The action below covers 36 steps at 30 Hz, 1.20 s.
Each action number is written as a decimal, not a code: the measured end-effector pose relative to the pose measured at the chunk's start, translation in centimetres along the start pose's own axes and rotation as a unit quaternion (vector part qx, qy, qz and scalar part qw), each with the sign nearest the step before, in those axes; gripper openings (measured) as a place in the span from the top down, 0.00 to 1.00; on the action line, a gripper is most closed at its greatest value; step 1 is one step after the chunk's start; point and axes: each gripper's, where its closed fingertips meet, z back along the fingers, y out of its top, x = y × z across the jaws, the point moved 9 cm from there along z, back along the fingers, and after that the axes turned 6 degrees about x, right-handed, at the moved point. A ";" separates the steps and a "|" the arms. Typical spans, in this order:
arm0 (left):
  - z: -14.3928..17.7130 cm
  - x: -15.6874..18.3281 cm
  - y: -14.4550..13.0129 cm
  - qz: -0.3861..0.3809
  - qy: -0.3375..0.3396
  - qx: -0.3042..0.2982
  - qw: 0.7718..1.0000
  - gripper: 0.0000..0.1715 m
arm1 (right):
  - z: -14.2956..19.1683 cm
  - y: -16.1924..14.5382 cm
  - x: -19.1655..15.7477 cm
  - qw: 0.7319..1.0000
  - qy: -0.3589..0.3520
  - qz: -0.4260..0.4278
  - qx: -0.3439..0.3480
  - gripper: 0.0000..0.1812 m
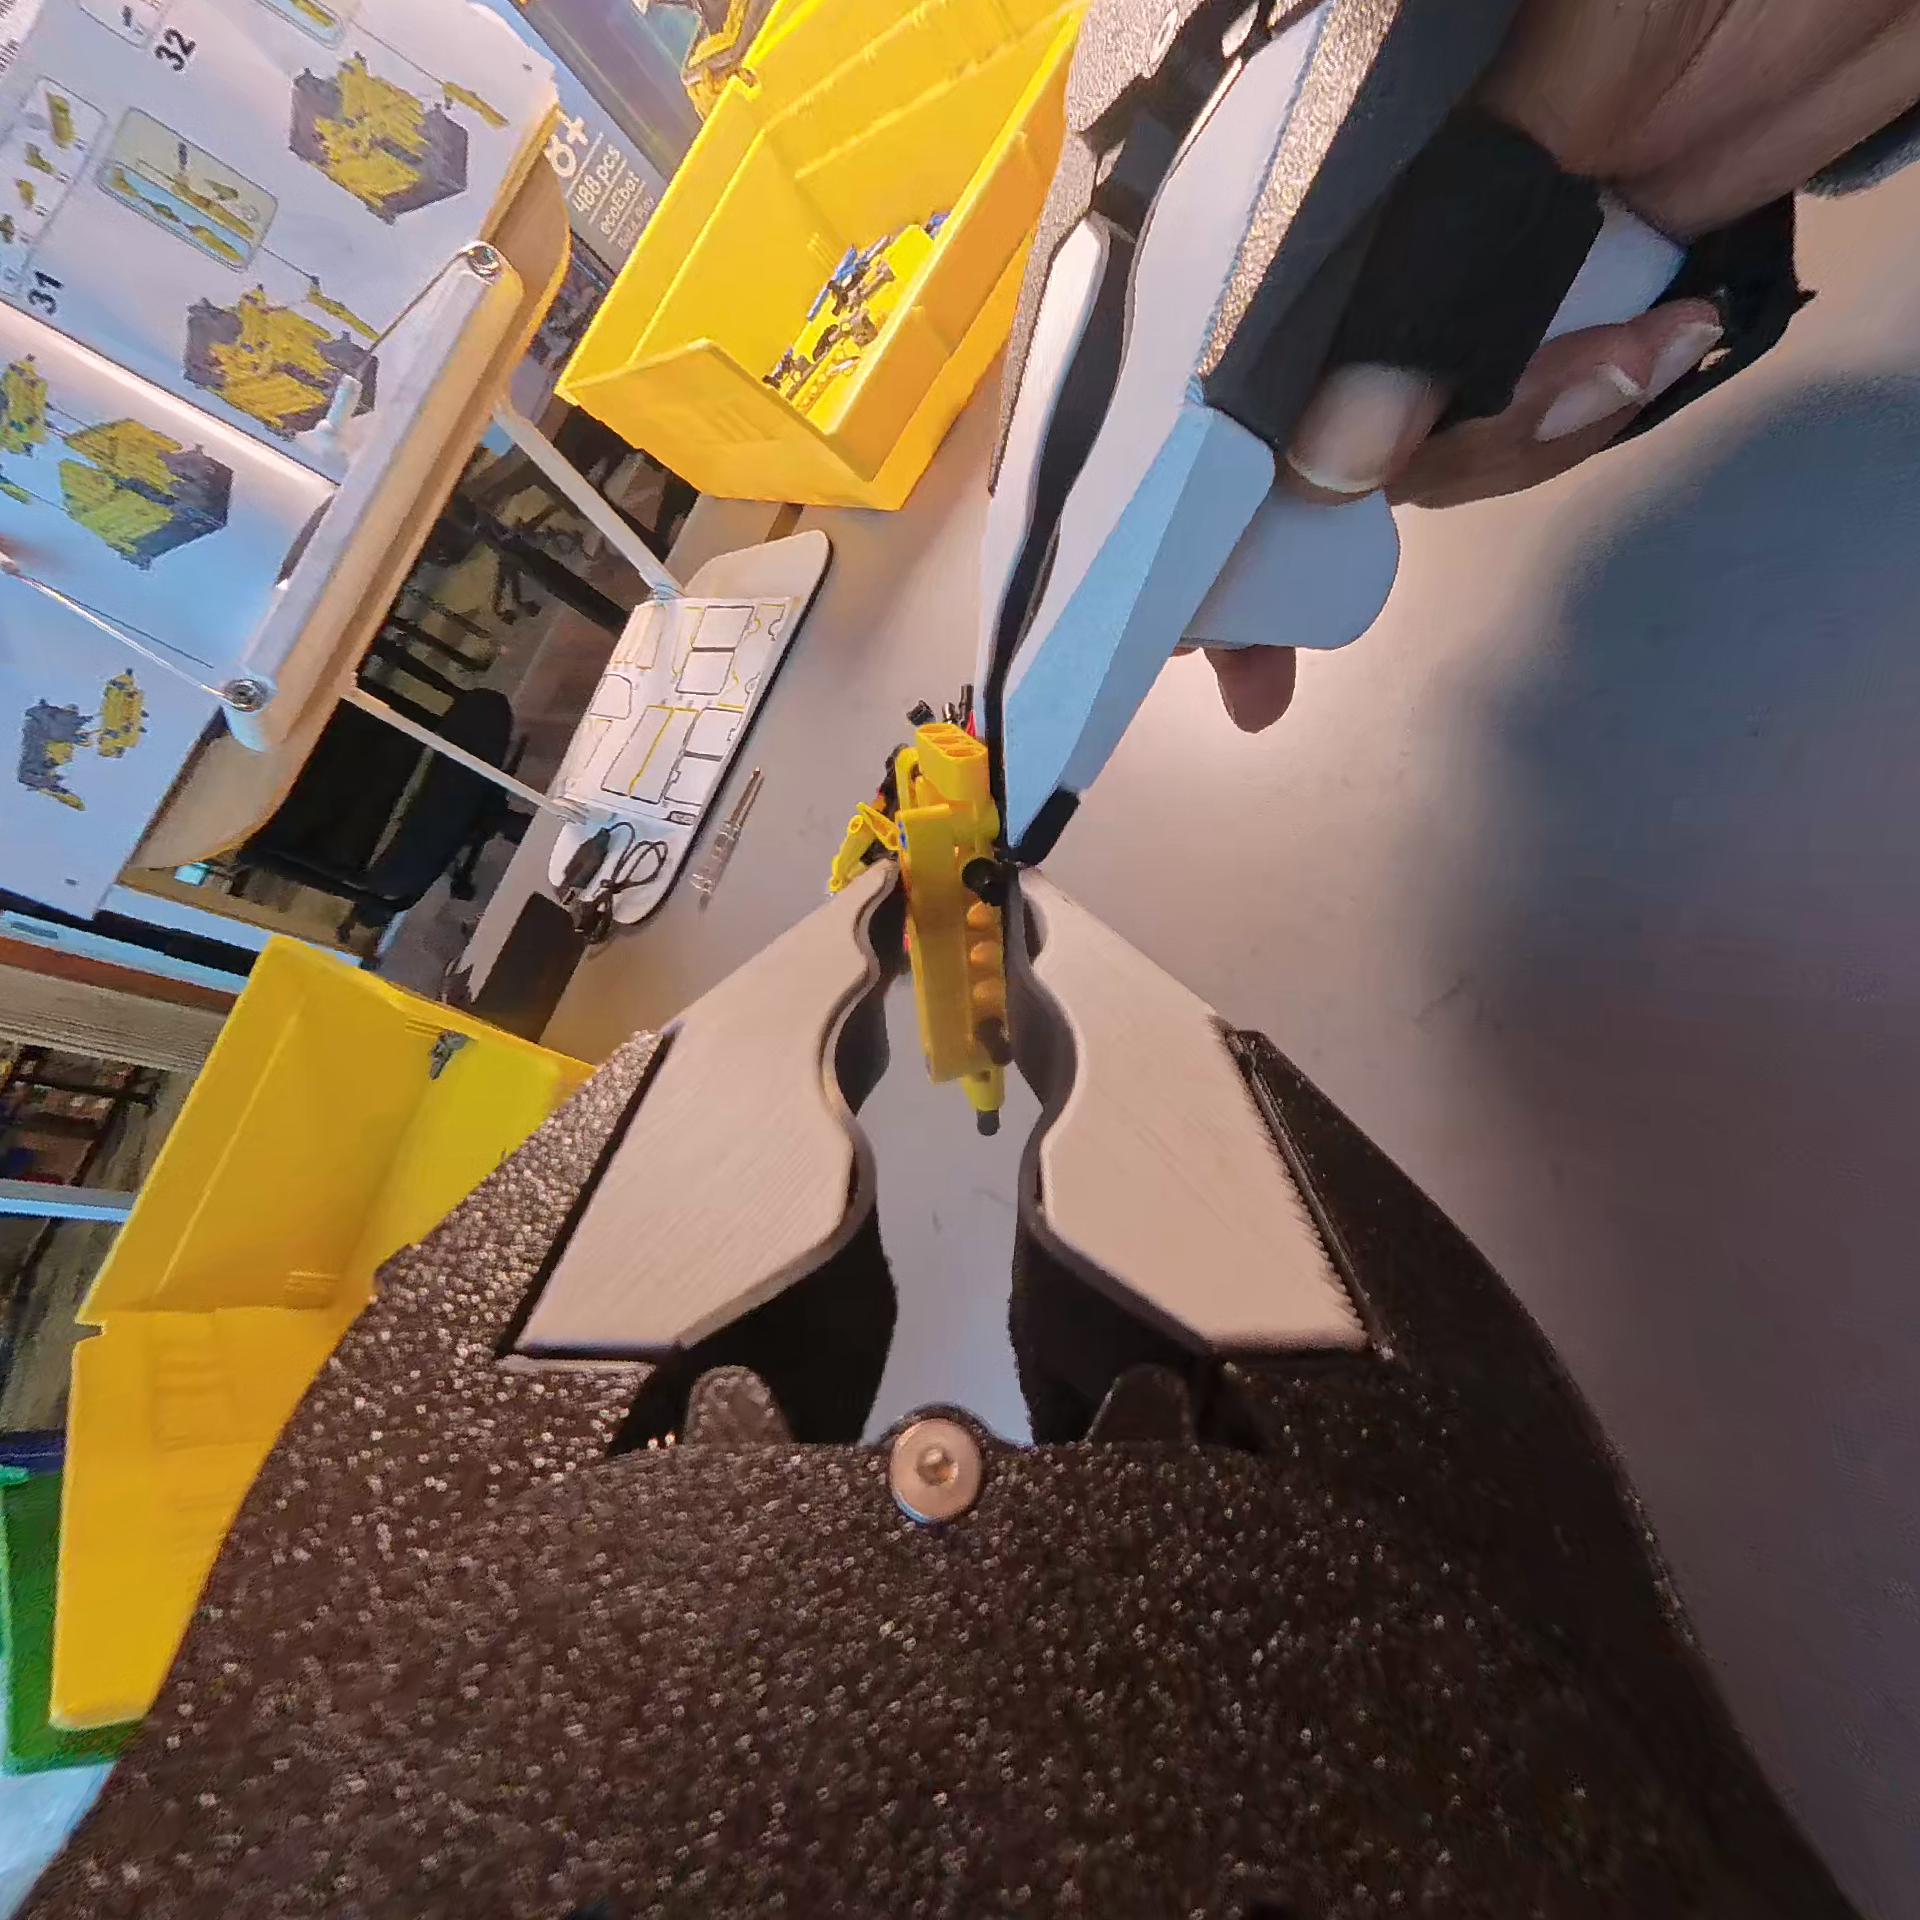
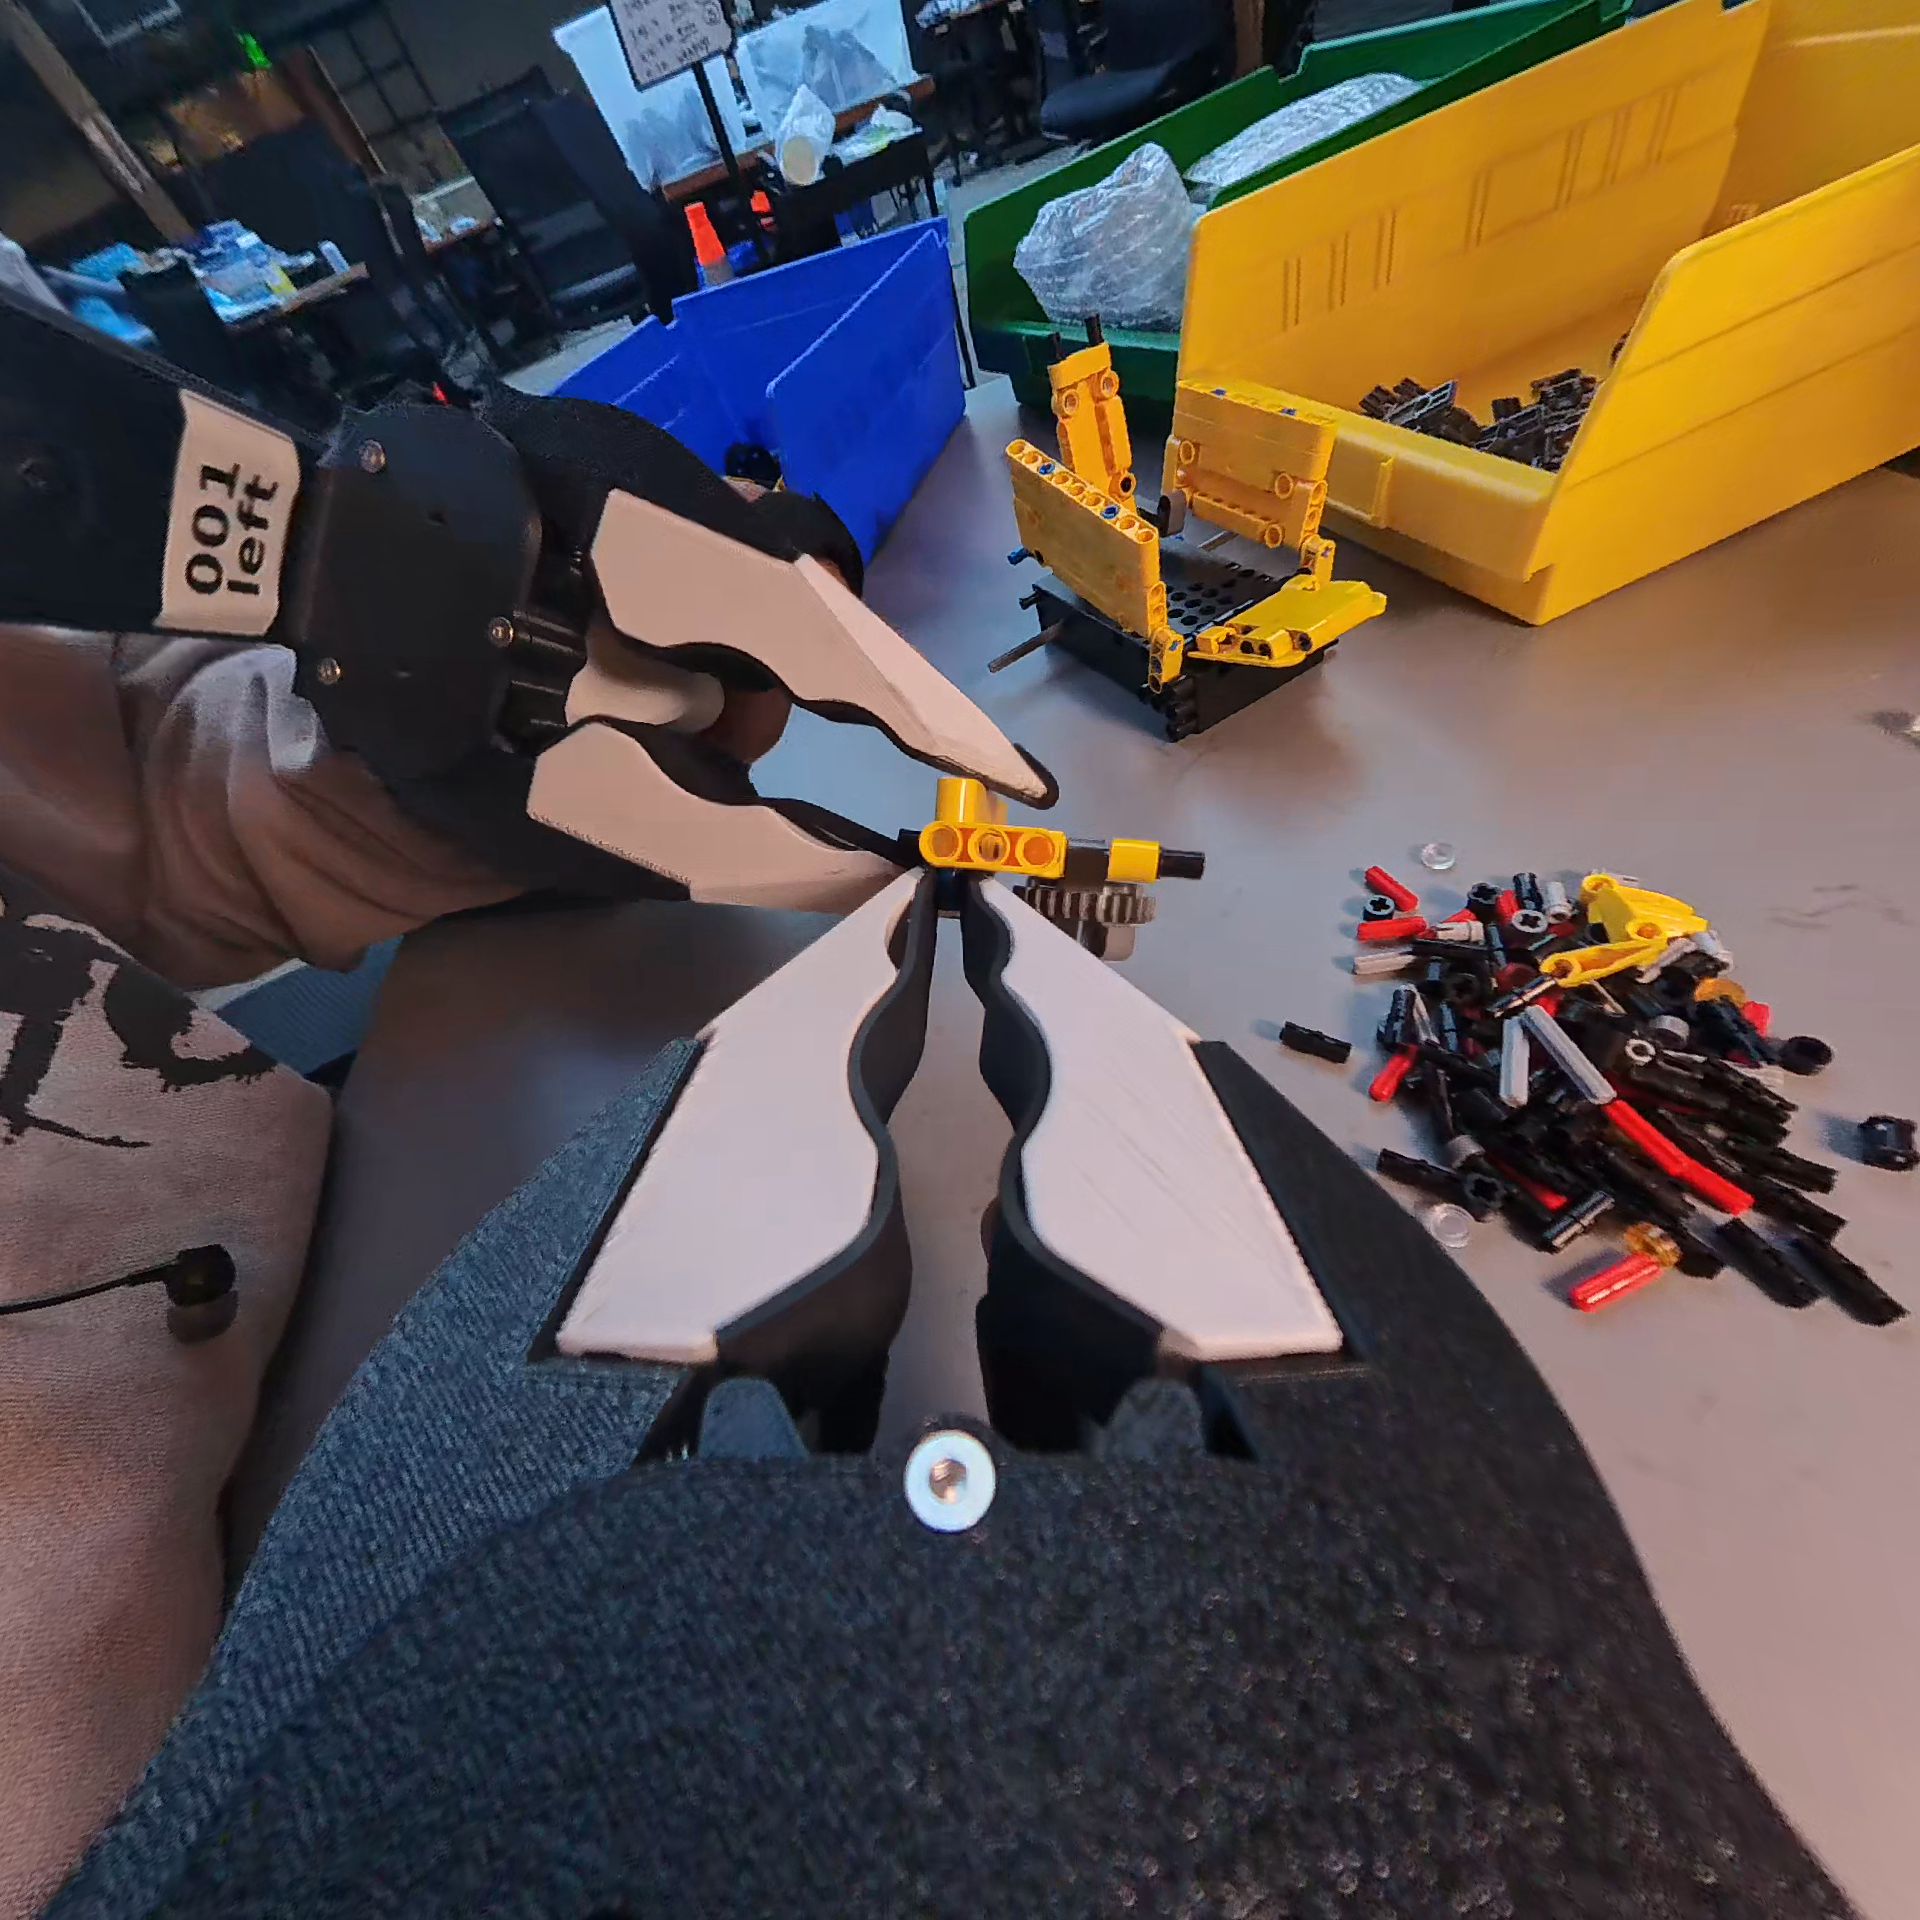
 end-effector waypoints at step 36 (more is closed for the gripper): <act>2.6 -5.1 0.2 0.322 -0.059 0.136 0.935 0.91 | 1.7 1.1 -0.8 0.997 -0.004 0.020 0.075 0.92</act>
